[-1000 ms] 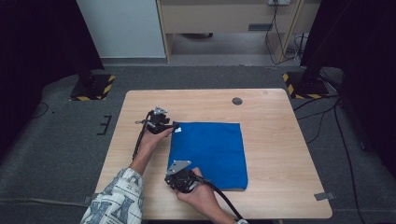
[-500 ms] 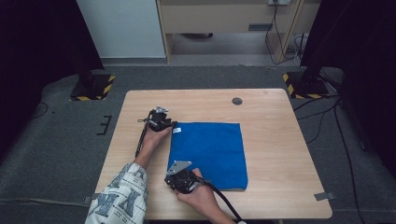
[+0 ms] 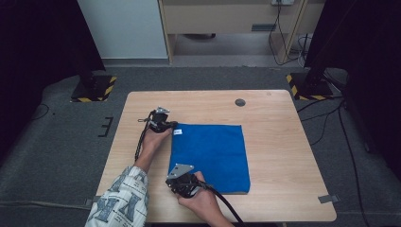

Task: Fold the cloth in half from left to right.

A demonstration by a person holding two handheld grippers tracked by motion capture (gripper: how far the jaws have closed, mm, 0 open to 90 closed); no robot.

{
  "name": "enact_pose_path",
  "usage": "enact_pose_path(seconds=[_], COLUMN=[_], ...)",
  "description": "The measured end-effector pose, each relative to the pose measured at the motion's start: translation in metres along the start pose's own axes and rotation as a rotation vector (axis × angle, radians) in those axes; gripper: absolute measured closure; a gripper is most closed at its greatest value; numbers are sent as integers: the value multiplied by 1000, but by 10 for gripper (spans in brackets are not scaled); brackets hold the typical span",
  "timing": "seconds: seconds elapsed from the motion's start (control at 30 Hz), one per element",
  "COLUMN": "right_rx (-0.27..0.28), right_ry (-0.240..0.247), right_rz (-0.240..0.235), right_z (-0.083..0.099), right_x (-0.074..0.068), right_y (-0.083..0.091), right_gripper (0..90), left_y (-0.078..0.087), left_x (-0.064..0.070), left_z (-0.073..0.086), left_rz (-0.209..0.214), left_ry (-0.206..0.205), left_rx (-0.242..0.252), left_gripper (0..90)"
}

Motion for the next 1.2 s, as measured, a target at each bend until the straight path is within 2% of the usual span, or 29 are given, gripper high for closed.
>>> enact_pose_path(seconds=[0.13, 0.27, 0.33, 0.5, 0.57, 0.73, 0.8, 0.9, 1.03, 1.13, 1.2], right_rx=[14, 27, 36, 69, 82, 98, 100, 107, 113, 113, 107], right_ry=[4, 7, 6, -12, -17, -25, -17, -32, -38, -42, -48], right_rz=[10, 12, 10, -1, 3, 16, 29, 40, 55, 70, 82], right_z=[-4, -10, -14, -26, -31, -32, -28, -23, -15, -7, -1], right_x=[-5, -11, -14, -21, -23, -16, -11, -3, 7, 14, 19], right_y=[0, -2, -4, -11, -11, 0, 8, 21, 37, 50, 59], right_gripper=[884, 885, 885, 886, 886, 886, 886, 886, 886, 886, 886], left_y=[9, 18, 22, 36, 39, 33, 27, 17, 5, -3, -10], left_x=[-2, -8, -12, -21, -20, -3, 6, 19, 36, 50, 58], left_z=[-1, -6, -6, -14, -17, -23, -24, -27, -38, -44, -47], left_rz=[-7, -17, -19, -33, -26, 9, 19, 34, 44, 63, 62], left_ry=[1, 13, 2, -3, 0, 19, 25, 28, 25, 40, 28], left_rx=[-19, -3, -24, -21, -22, -6, -3, -10, -4, 4, -2], left_gripper=[898, 899, 899, 899, 898, 898, 898, 898, 897, 898, 898])
Point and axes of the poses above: each handheld gripper's, and its own axes: y roughly backward along the jaws, z roughly out of its underside, x roughly to its right, the point moved 10 cm from there along -y, roughly forward along the jaws, and after that the axes turned 6 degrees about x, right-handed, at the moved point
